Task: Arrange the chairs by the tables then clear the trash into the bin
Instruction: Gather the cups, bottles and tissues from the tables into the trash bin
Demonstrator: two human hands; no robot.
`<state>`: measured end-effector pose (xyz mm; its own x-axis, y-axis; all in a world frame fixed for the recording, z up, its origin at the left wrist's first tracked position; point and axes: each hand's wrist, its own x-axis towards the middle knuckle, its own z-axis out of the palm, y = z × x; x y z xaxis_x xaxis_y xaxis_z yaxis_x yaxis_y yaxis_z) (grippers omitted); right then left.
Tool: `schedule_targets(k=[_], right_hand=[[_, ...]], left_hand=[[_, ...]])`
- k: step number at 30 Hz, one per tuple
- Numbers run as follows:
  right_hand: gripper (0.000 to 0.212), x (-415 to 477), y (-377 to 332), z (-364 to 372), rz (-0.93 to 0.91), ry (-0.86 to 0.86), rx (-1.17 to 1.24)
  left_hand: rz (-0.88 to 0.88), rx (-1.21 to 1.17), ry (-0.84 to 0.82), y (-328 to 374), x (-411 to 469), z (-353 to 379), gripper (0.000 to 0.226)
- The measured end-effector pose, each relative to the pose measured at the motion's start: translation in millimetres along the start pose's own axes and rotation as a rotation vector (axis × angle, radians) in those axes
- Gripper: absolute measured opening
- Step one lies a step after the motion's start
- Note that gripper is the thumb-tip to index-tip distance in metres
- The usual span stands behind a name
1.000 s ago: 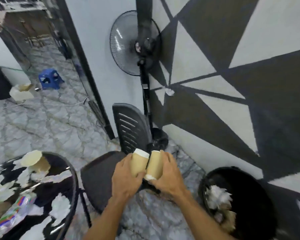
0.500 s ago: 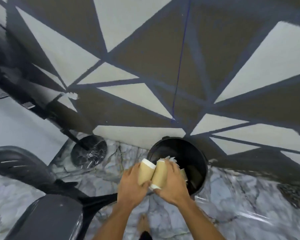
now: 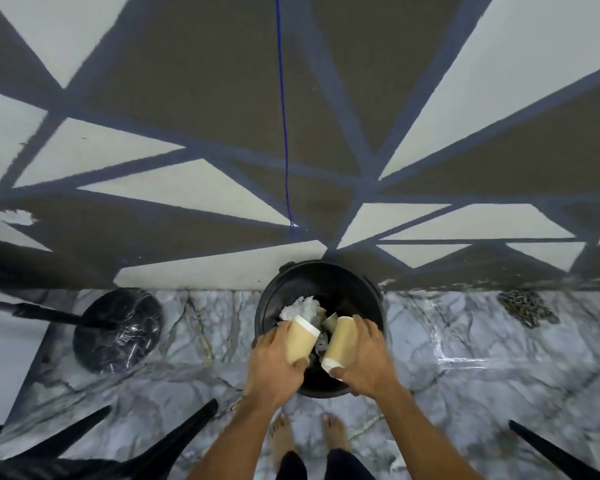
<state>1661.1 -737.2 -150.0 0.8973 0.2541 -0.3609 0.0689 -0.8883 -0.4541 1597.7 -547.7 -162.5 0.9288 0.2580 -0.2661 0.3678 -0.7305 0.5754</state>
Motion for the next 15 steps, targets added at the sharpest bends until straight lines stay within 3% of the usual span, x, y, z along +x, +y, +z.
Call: schedule_targets(k=[3, 6, 10, 15], right_hand=[[0.114, 16.4, 1.7, -2.8, 0.025, -0.044, -0.022], [0.13, 32.5, 10.0, -0.8, 0.104, -0.127, -0.049], [0.112, 51.7, 32.1, -2.9, 0.133, -0.241, -0.107], [0.096, 71.5, 54.4, -18.0, 0.114, -0.3, -0.053]], left_hand=[[0.013, -0.006, -0.015, 3.9, 17.2, 12.3, 0.076], [0.016, 0.086, -0.063, 10.0, 33.6, 25.1, 0.079], [-0.078, 0.124, -0.161, 17.4, 43.2, 39.0, 0.073], [-0.144, 0.1, -0.15, 30.1, 47.0, 39.9, 0.063]])
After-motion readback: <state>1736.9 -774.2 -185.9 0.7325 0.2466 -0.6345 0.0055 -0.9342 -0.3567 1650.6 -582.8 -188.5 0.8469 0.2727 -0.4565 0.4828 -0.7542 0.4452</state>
